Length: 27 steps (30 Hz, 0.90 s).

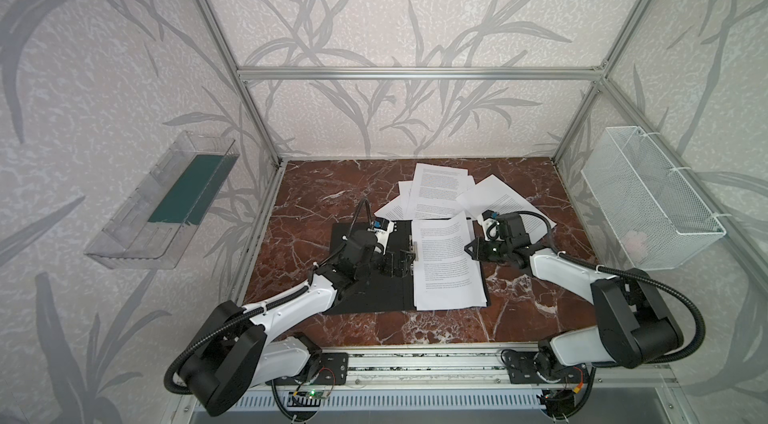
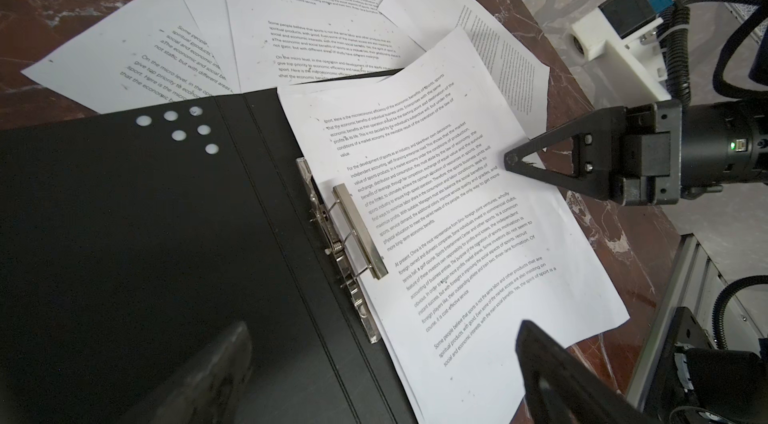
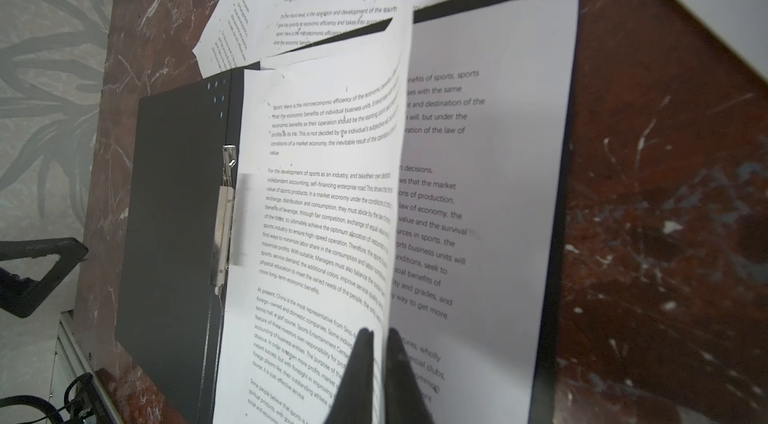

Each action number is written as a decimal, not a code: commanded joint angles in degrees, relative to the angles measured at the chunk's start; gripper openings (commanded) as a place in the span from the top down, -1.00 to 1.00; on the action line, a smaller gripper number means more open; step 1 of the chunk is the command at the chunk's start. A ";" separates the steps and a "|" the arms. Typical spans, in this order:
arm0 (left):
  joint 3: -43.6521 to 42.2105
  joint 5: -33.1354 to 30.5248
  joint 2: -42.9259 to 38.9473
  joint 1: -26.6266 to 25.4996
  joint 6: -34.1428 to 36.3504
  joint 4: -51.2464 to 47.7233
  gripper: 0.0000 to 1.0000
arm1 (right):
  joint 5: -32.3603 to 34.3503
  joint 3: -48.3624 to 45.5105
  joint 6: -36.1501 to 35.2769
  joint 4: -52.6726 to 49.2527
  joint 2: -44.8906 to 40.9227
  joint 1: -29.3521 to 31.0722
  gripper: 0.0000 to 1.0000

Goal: Put the files into the folder

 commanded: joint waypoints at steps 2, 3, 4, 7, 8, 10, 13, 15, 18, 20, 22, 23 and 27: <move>1.64 0.64 0.47 -0.17 0.57 0.76 -0.98 | -0.30 0.94 -0.11 0.00 0.45 0.25 0.73; 1.71 0.65 0.47 -0.20 0.59 0.76 -0.98 | -0.18 0.99 -0.08 -0.07 0.44 0.26 0.72; 1.73 0.63 0.46 -0.17 0.56 0.65 -0.99 | -0.03 0.99 -0.10 -0.25 0.39 0.26 0.69; 1.65 0.70 0.29 -0.22 0.56 0.62 -0.98 | 0.13 0.93 -0.11 -0.40 0.36 0.26 0.62; 1.64 0.64 0.19 -0.18 0.57 0.58 -0.98 | 0.26 0.95 -0.11 -0.44 0.37 0.26 0.60; 1.62 0.63 0.07 -0.25 0.63 0.58 -0.98 | 0.34 0.97 -0.11 -0.54 0.45 0.26 0.58; 1.64 0.65 0.06 -0.30 0.65 0.55 -0.98 | 0.91 1.05 0.03 -1.09 0.45 0.26 0.47; 1.64 0.65 0.02 -0.29 0.58 0.55 -0.98 | 1.12 1.20 -0.23 -1.38 0.45 0.26 0.38; 1.64 0.66 -0.01 -0.28 0.55 0.50 -0.98 | 1.99 1.18 -0.45 -1.95 0.15 0.26 0.21; 1.73 0.63 -0.12 -0.34 0.55 0.41 -0.98 | 3.07 1.28 -0.84 -2.70 -0.31 0.26 0.02; 1.81 0.59 -0.24 -0.35 0.46 0.23 -0.98 | 4.87 1.37 -1.45 -4.05 -1.19 0.26 -0.16; 1.87 0.56 -0.49 -0.33 0.42 0.10 -0.98 | 6.43 1.43 -1.73 -5.08 -1.94 0.26 -0.27; 1.55 -0.27 -1.68 -0.49 0.29 -0.35 -0.98 | 13.61 0.35 -1.71 -7.11 -6.60 -0.47 -0.74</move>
